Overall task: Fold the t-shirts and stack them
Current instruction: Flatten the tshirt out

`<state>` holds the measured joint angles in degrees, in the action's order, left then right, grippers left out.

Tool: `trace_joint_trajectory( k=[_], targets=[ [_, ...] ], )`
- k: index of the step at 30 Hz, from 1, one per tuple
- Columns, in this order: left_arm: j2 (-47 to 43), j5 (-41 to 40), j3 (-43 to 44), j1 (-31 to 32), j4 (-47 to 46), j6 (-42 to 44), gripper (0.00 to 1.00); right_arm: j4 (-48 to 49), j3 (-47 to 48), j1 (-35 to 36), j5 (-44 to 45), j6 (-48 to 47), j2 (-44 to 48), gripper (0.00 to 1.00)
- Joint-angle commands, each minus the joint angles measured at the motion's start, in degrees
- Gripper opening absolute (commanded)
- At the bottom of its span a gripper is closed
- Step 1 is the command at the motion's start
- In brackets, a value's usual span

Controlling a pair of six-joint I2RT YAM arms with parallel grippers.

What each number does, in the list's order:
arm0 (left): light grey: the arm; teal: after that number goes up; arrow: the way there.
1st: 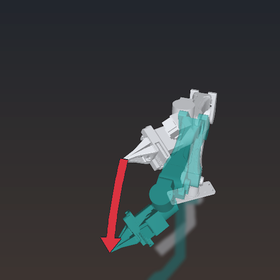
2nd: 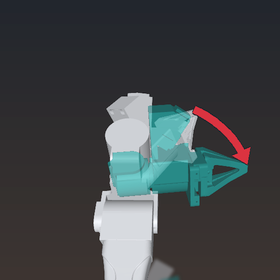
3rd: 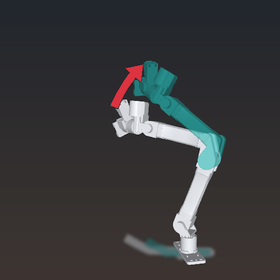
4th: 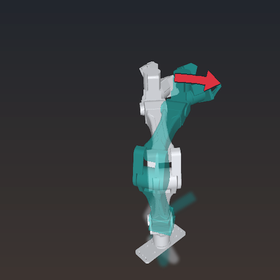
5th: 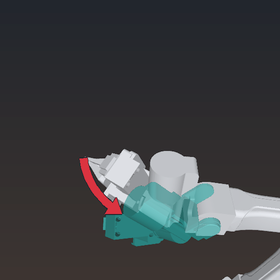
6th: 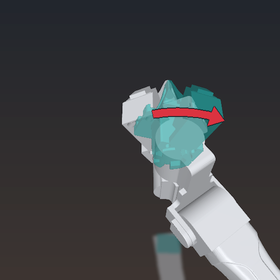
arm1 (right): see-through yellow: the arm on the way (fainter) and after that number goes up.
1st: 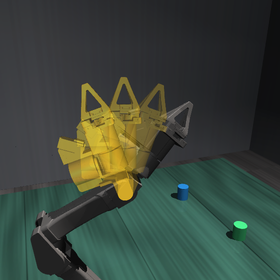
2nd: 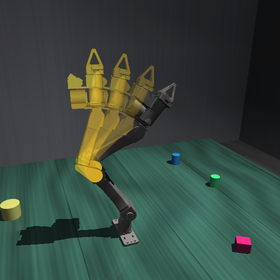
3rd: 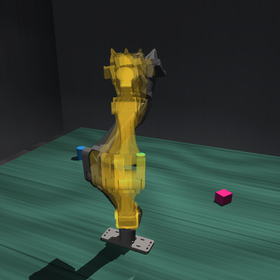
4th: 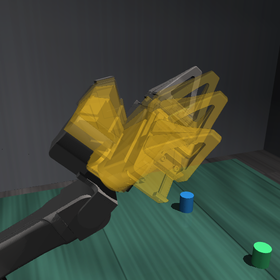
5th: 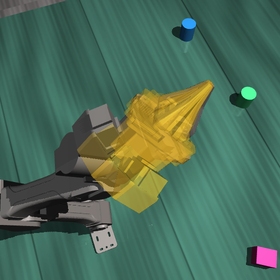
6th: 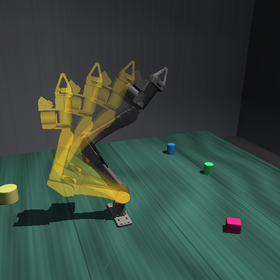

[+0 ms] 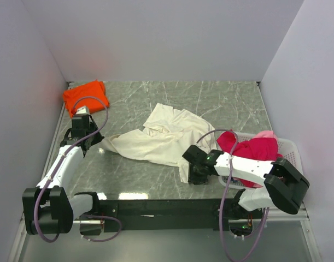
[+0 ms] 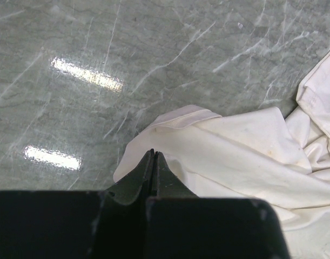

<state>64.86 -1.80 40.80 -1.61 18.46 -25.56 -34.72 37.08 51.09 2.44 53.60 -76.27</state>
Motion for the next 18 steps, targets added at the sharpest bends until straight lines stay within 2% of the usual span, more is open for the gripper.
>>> trace_joint_trajectory(
  k=[1, 9, 14, 18],
  targets=[
    [-0.09, -0.39, 1.13, 0.2, -0.7, 0.78, 0.01, -0.08, -2.36, -1.69, 0.02, -0.43, -0.37, 0.36],
    [-0.09, -0.39, 1.13, 0.2, -0.7, 0.86, 0.01, -1.67, -0.08, -1.78, 1.61, -1.22, -3.8, 0.31],
    [-0.26, -0.31, 1.13, 0.2, -0.62, 0.78, 0.01, -1.49, -1.04, -1.78, 1.34, -0.61, -3.27, 0.18],
    [-0.17, -0.22, 1.13, 0.2, -0.7, 0.78, 0.01, -0.97, -2.1, -2.05, 0.64, -0.26, -2.22, 0.18]
  ],
)
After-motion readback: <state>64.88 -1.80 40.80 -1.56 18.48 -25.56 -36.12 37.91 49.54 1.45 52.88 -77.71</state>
